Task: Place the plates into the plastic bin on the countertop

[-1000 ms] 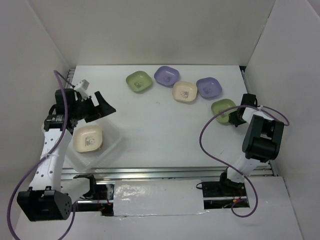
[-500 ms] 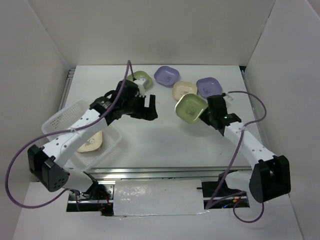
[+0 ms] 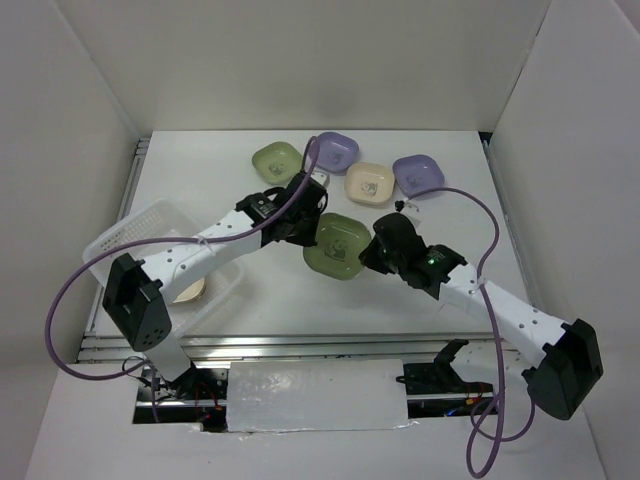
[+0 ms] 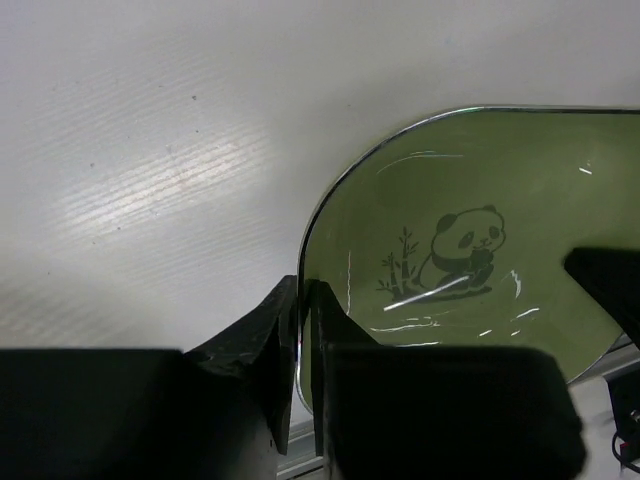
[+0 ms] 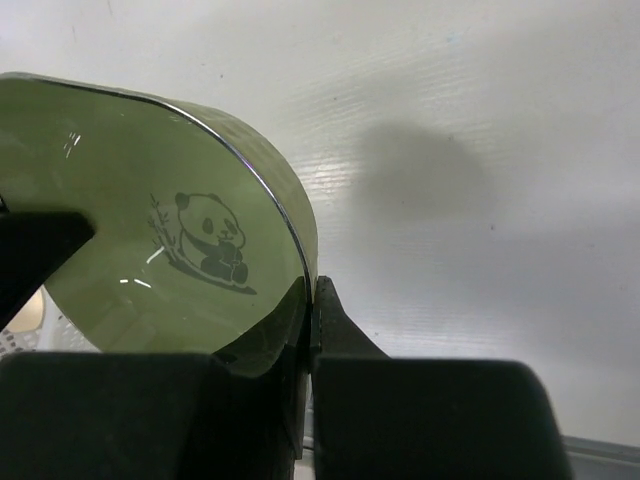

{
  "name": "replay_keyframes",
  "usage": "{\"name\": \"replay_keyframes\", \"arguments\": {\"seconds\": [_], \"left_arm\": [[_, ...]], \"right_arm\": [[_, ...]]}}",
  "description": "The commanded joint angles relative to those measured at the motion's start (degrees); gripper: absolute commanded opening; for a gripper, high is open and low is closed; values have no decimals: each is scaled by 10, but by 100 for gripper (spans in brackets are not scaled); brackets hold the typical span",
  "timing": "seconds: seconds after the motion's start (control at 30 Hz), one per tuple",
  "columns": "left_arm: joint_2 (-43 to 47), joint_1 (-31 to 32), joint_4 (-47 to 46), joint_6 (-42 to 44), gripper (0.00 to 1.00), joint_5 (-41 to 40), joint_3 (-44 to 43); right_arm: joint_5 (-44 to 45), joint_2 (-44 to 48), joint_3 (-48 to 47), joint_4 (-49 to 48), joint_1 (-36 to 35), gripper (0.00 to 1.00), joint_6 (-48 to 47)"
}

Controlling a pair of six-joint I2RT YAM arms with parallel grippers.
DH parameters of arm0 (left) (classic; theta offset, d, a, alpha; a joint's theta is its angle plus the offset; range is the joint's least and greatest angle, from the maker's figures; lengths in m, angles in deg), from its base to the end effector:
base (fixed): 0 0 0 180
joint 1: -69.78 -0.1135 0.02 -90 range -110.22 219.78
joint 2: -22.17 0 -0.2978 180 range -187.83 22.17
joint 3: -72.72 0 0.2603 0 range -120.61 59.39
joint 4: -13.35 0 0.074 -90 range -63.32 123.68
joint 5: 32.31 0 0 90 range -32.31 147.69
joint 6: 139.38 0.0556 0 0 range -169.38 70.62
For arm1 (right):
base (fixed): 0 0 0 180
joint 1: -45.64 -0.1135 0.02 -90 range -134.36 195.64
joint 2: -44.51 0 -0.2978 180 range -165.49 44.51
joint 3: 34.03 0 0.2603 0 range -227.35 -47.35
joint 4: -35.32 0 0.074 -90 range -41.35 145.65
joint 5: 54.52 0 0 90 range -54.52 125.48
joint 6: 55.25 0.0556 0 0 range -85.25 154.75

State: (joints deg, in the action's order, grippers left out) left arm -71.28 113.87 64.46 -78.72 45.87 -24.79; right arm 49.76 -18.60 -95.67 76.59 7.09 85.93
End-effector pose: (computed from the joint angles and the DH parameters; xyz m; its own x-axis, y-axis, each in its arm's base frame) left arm 0.2845 -0.2597 0.3352 -0.7429 0.0519 -0.6674 0.2487 0.9470 -0.2032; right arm 0.1958 0.1385 0.2856 -0.6929 0.4133 -0.5908 0.1237 0.8754 0.4673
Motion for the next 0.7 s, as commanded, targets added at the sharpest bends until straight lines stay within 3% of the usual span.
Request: {"name": "replay_keyframes", "arguments": {"seconds": [0.0,0.1,0.17,0.2,0.27,0.4,0.5,0.57,0.6,0.67], "left_arm": [[-19,11,30,-19,20,-61,-51],[-23,6,29,-17,0,-63,-58],[-8,-5,21,-23,0,-54,-45],[4,-12,18,-32,0,-54,-38],[54,-64,16,-76,0,-52,1],[216,-210,9,-170,0,-30,123],[416,-365,24,-238,0,-44,237],[473,-420,41,-256,0,-58,264],[501,-479,50,-253,0,-68,273],[509,-534,93,-245,0,-78,288]], "right_arm": [[16,26,-17,1,-21,0,11],[7,46,-13,-3,-25,0,6],[-2,61,-3,-18,-19,0,-1],[-5,68,1,-23,-14,28,-1],[-9,96,23,-38,9,99,-7],[-54,134,69,-60,81,100,-22],[-94,131,96,-82,130,100,-40],[-123,117,106,-90,152,100,-51],[-136,112,108,-92,158,100,-56],[-158,99,115,-106,163,100,-63]]}}
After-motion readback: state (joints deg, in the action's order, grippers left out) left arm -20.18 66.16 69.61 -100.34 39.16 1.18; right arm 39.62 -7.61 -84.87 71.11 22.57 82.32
